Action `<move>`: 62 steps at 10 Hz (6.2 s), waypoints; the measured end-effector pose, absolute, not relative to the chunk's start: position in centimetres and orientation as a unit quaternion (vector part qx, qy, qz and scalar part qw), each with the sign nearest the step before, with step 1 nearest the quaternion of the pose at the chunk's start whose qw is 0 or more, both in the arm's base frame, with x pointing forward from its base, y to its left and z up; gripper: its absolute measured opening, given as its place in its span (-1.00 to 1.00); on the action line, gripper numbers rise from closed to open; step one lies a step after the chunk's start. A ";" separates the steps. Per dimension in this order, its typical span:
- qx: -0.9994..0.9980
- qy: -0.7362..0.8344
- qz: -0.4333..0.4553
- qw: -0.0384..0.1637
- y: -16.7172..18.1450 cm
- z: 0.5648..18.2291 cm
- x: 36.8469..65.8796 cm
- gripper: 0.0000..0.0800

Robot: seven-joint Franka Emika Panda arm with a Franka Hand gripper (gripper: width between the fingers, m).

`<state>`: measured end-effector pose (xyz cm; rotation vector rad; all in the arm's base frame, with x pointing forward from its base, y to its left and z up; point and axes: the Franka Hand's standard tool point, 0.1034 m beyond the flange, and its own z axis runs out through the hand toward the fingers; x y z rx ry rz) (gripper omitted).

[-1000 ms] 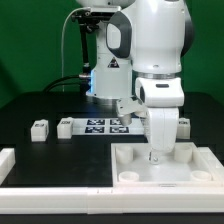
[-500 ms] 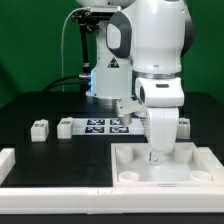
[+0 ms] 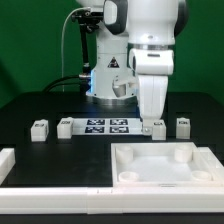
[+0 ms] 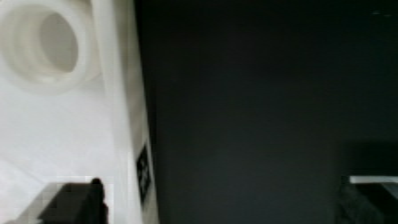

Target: Assemble one leg

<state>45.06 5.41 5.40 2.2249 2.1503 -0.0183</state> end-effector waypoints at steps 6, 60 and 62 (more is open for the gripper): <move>0.824 0.566 -0.003 0.014 5.6 5.1 44.9 0.62; 0.912 -0.012 -0.410 -0.003 15.5 0.8 35.4 -0.28; 0.908 -0.010 -0.418 0.001 15.4 2.7 35.5 -0.28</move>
Offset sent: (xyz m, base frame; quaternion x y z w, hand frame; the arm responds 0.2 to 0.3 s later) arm 0.0000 0.0000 0.0000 0.0000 0.0000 0.1790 0.9838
